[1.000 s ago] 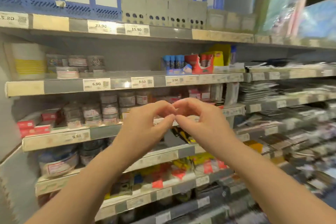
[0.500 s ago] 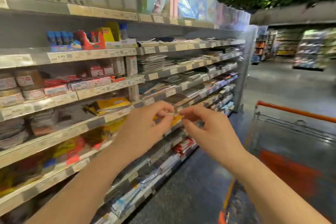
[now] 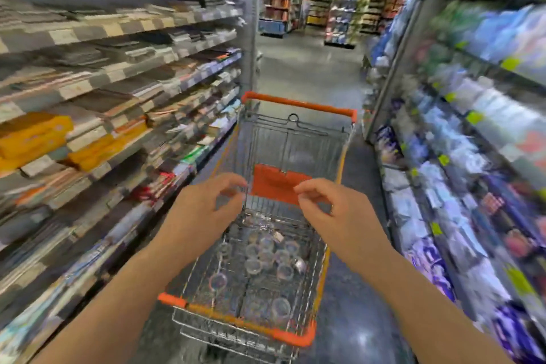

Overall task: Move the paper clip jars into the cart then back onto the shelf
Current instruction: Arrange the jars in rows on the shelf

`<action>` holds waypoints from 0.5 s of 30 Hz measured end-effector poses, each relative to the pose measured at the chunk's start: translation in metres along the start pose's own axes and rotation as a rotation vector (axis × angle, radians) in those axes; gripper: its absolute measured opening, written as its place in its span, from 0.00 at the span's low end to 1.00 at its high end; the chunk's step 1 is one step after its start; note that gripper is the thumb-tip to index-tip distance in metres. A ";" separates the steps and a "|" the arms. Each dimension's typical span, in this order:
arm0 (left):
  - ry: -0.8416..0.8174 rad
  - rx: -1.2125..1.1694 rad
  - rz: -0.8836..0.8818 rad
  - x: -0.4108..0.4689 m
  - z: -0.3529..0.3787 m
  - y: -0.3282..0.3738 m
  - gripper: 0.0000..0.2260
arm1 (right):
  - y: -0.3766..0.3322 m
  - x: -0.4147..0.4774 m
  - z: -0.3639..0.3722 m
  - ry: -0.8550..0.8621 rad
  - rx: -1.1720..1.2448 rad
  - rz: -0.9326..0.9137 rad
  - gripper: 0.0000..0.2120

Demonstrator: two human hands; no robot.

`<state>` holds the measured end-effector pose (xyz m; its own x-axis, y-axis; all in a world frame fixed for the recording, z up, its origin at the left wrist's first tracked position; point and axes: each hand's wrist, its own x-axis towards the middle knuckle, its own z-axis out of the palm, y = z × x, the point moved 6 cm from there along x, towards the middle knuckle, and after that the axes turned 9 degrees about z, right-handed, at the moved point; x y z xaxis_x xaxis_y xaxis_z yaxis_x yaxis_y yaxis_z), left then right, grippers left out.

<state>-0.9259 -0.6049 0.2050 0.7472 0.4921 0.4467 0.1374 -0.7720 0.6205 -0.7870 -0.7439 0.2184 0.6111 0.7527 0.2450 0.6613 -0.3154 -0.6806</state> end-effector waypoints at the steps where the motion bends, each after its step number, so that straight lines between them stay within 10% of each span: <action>1: -0.024 0.015 0.003 0.006 0.011 -0.003 0.05 | 0.011 0.003 0.002 -0.003 0.004 0.021 0.08; 15: -0.306 0.006 -0.104 0.114 0.102 -0.174 0.10 | 0.120 0.113 0.136 -0.153 -0.042 0.380 0.16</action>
<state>-0.7978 -0.4558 0.0822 0.8899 0.4249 0.1660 0.2261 -0.7270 0.6484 -0.6976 -0.6178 0.0712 0.7460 0.6539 -0.1259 0.4199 -0.6086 -0.6732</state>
